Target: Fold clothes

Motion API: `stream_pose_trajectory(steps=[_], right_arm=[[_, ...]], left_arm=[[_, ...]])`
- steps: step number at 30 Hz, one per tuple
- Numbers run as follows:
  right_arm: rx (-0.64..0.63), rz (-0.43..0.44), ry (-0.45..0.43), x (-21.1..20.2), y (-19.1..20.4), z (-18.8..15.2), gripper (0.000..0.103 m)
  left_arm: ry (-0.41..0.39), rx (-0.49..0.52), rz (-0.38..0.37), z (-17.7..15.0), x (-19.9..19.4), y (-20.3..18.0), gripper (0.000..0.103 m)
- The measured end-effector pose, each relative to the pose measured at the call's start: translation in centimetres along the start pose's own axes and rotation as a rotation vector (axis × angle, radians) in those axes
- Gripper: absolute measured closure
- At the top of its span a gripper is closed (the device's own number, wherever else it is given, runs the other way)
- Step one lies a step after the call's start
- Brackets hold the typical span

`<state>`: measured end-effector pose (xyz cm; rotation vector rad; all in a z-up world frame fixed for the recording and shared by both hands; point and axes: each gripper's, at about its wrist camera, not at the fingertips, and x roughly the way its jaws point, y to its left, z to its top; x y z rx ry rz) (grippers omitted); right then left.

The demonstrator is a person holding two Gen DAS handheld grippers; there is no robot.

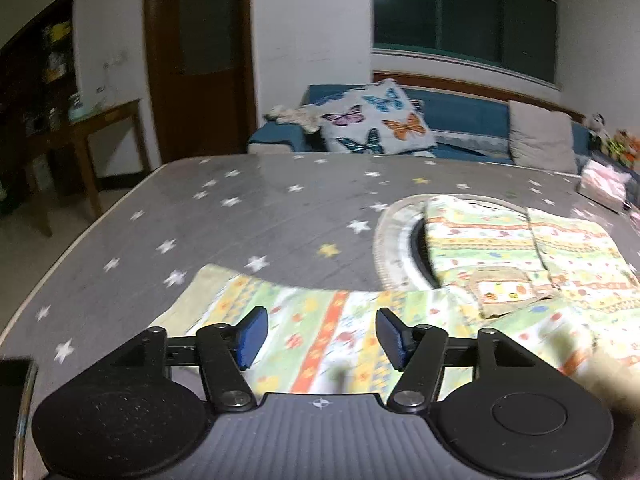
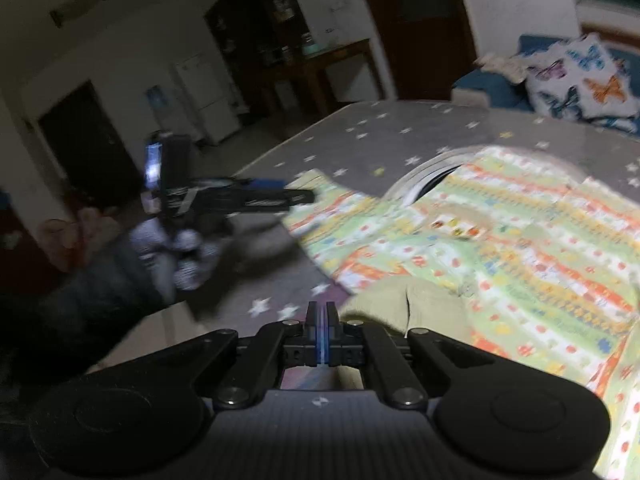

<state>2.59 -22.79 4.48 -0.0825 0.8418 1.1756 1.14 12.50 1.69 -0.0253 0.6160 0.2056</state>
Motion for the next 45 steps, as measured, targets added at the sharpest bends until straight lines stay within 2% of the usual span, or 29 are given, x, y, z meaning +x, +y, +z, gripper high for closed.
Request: stream_pose_trajectory(steps=[2, 4, 7, 10, 14, 18, 22, 26, 30, 36, 39, 40, 45], right_arm=[[-0.012, 0.013, 0.032, 0.2, 0.2, -0.4, 0.102], [-0.04, -0.022, 0.055, 0.8, 0.4, -0.9, 0.1], [-0.051, -0.072, 0.047, 0.9, 0.2, -1.1, 0.095], [-0.047, -0.126, 0.026, 0.5, -0.5, -0.8, 0.094], [-0.041, -0.212, 0.006, 0.2, -2.0, -0.4, 0.081], [-0.024, -0.28, -0.015, 0.4, -3.8, 0.2, 0.08], [-0.023, -0.324, -0.044, 1.5, -5.3, 1.5, 0.073], [-0.048, -0.354, -0.054, 4.4, -6.5, 3.4, 0.073], [-0.093, -0.381, -0.028, 8.3, -7.3, 4.9, 0.071], [-0.144, -0.363, 0.041, 11.7, -7.3, 4.8, 0.071], [-0.19, -0.351, 0.075, 11.7, -6.3, 3.6, 0.068], [-0.216, -0.349, 0.086, 11.4, -5.8, 3.1, 0.063], [-0.316, -0.379, 0.095, 10.4, -3.8, 0.8, 0.06]], left_arm=[[-0.004, 0.037, -0.022, 0.4, 0.5, -1.3, 0.038], [-0.008, 0.077, -0.042, 0.7, 1.3, -2.8, 0.038], [-0.01, 0.14, -0.073, 1.0, 2.3, -5.0, 0.038], [-0.012, 0.235, -0.099, 0.1, 2.9, -7.5, 0.038], [-0.011, 0.356, -0.138, -1.6, 3.2, -10.3, 0.038], [-0.017, 0.449, -0.16, -3.8, 2.5, -11.4, 0.038], [-0.029, 0.49, -0.191, -4.3, 1.6, -11.1, 0.038], [-0.04, 0.53, -0.222, -4.8, 0.7, -10.7, 0.038], [-0.052, 0.569, -0.254, -5.2, -0.2, -10.3, 0.038], [-0.069, 0.487, -0.236, -3.4, -0.1, -9.0, 0.038], [-0.077, 0.444, -0.226, -2.5, 0.0, -8.3, 0.038], [-0.076, 0.427, -0.219, -2.1, 0.3, -8.2, 0.038], [-0.057, 0.377, -0.225, -1.1, 1.9, -9.3, 0.038]])
